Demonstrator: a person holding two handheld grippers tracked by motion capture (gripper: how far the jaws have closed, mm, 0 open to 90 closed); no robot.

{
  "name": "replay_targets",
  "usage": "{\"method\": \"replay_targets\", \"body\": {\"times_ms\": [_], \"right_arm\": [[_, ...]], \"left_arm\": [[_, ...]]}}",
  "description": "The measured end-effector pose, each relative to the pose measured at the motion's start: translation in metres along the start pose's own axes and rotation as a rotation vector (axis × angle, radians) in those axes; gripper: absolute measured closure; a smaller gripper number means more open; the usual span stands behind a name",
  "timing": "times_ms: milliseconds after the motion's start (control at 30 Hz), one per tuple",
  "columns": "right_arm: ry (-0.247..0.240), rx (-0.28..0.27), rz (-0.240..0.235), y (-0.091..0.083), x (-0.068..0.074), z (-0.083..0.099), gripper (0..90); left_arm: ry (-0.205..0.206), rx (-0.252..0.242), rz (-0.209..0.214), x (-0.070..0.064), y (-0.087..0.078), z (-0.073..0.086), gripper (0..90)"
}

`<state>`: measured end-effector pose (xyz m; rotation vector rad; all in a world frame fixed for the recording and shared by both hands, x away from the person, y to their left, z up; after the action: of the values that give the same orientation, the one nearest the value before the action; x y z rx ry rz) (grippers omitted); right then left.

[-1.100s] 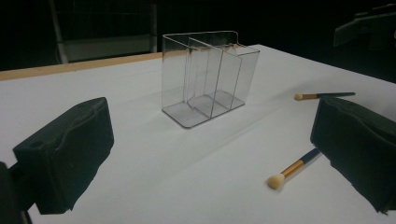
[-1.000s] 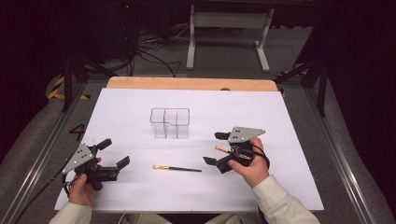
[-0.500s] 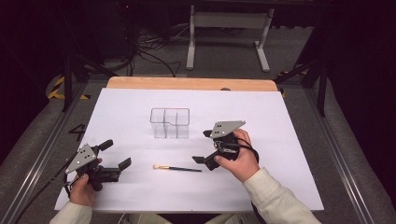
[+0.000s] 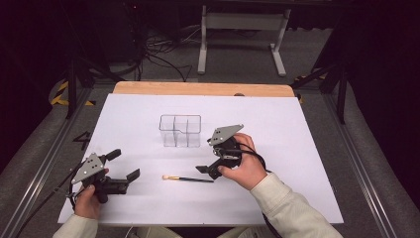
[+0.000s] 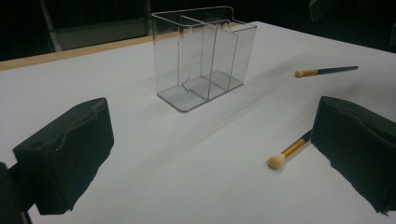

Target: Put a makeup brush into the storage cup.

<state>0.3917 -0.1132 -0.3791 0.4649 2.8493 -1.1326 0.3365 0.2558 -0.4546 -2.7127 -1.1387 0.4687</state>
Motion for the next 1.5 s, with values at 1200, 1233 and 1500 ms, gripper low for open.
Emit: {"method": "replay_targets", "body": {"times_ms": [1200, 1233, 1500], "right_arm": [[-0.070, 0.325, -0.135, 0.056, 0.011, -0.017, 24.6], [-0.076, 0.342, -0.142, 0.059, 0.012, -0.016, 28.3], [-0.090, 0.409, -0.158, 0.066, 0.015, -0.014, 43.2]], "left_arm": [[-0.006, 0.023, 0.019, 0.001, 0.003, 0.002, 0.2], [-0.007, 0.022, 0.017, 0.001, 0.003, 0.002, 0.2], [-0.022, 0.010, 0.018, 0.001, 0.002, 0.002, 0.2]]}}
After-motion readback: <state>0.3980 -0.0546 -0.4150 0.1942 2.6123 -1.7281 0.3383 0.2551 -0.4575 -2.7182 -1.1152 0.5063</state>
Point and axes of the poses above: each handheld gripper's, and its own axes: y roughly forward along the jaws, z roughly out of its underside, x roughly to its left, the point moved 1 cm from there along y, roughly forward along the jaws, and after that the axes turned 9 degrees about -y, right-handed, at the moved point
